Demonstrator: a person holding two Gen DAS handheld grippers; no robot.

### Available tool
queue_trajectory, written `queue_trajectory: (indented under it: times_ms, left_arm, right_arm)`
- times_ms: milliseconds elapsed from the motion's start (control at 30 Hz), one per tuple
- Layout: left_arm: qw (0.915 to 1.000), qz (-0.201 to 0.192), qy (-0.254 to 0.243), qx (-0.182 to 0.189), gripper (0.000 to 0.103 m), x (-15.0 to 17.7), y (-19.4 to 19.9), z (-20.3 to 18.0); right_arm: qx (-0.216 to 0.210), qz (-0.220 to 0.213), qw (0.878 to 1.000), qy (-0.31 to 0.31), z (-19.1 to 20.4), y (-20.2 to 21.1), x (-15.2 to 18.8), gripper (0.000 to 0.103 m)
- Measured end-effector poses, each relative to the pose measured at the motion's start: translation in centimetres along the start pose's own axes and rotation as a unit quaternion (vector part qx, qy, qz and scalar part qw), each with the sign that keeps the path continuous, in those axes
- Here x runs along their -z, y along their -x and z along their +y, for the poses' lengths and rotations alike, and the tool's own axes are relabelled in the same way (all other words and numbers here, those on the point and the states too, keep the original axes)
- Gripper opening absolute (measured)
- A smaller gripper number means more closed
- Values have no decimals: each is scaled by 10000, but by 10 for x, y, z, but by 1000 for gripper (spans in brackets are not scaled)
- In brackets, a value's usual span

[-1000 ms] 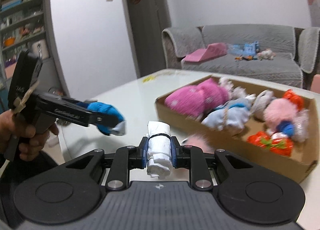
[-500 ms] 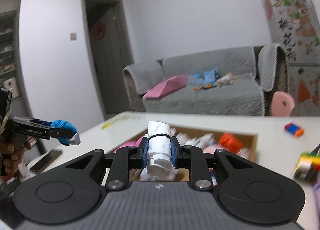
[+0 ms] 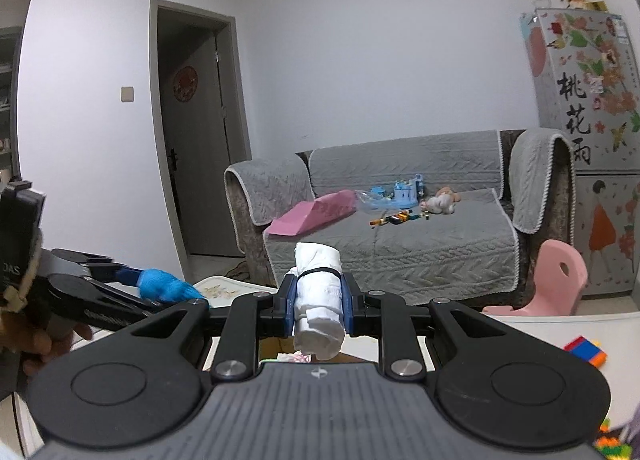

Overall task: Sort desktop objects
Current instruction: 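Lift the blue sock and white sock and carry them over the box, then open both grippers to drop the blue and white socks into the box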

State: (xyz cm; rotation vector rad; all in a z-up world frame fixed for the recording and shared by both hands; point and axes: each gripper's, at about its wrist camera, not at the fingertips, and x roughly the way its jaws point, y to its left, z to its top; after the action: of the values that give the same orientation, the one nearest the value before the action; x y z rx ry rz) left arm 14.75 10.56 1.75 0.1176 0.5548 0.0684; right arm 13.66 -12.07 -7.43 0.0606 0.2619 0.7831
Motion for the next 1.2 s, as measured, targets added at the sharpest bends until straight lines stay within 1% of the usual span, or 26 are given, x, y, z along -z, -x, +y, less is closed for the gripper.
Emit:
queue_trajectory:
  times_ms: [100,233,500,633,833,933,1067,1200]
  left_arm:
    - [9999,125,-85,51,85,2,-22,-7]
    - [9994,316,-145,63,85,5,-50,-12]
    - [9979,623,-148,105,85,16,-83,-10]
    - [9969,759,-152,109,85,20,-94,-9]
    - [9960,880,-111,133,85,26,-102,-5]
    - [9957,908,-110,153,85,27,-104,-5]
    - [9955,936,-11,167,86,30,-106,-3]
    - [9947,995,112,211,88,31,-106,1]
  right_arm:
    - [5,119,9999,55,-3,-11,8,20]
    - [17,389,9992,77,-7,-28,20,20]
    - [82,683,9976,83,-4,-40,27,20]
    - [116,822,9965,55,-5,-47,28,20]
    - [139,1108,9937,91,0,-61,37,21]
    - [227,1239,9918,216,4,-66,42,21]
    - [239,1358,9898,343,11,-70,49,21]
    - [297,1473,9874,494,14,-75,54,23]
